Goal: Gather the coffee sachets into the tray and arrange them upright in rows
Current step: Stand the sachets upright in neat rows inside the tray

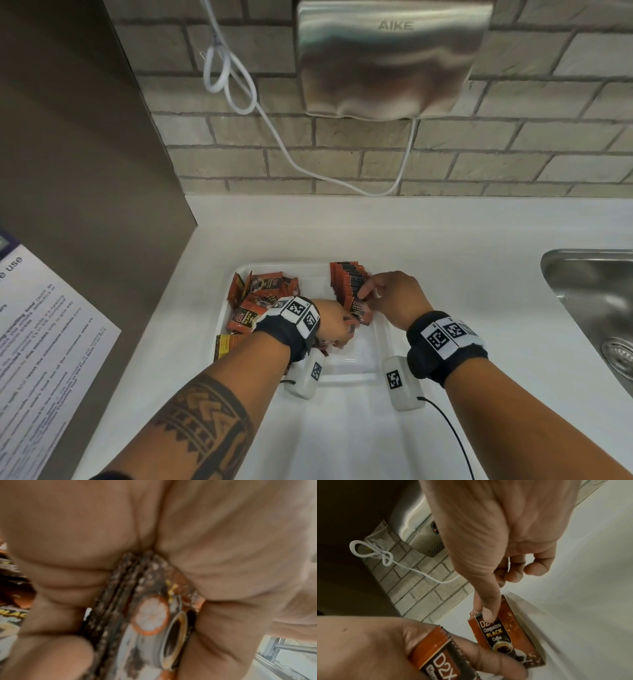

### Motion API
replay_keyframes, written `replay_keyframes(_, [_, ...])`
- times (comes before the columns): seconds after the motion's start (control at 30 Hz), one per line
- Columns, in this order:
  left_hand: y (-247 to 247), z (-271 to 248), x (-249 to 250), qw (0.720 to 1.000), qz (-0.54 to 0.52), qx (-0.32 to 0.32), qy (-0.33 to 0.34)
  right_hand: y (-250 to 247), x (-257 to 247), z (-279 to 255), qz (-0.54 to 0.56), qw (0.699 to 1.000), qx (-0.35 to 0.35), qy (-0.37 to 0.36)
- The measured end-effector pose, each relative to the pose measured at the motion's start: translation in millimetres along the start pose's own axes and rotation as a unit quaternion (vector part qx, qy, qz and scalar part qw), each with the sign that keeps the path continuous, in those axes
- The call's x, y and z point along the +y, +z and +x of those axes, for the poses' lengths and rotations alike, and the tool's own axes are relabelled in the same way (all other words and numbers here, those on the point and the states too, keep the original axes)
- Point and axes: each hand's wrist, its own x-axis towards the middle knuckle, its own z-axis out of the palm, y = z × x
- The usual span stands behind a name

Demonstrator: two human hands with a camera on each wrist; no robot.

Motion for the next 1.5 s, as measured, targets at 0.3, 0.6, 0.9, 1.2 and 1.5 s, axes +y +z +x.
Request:
replay_keyframes(0.3, [1,-6,-8,0.997,-0.075,0.015,0.004,-2,6,-2,0.045,0.999,0.023,-0.002])
replay_keyframes(0.6, [-4,-19,-29,0.913,-0.394,0.085,0.059,-10,-5,-9,0.180,0.981,-0.064,-0.014])
replay_keyframes(0.9, [-4,-26,-29,0.871,-0.465,0.104,0.119,-13,-10,-6,0.227,0.973,-0.039,-0.025])
replay_keyframes(1.2, [-12,-27,-35,0.986,-0.083,0.143,-0.014,-22,-3,-6,0.053,0.998,0.038,-0.015])
replay_keyframes(1.5, [0,-14,-3,1.000,-0.020,0.014,0.005,-1,-2,-3,-0.037,0.999,0.014,-0.014])
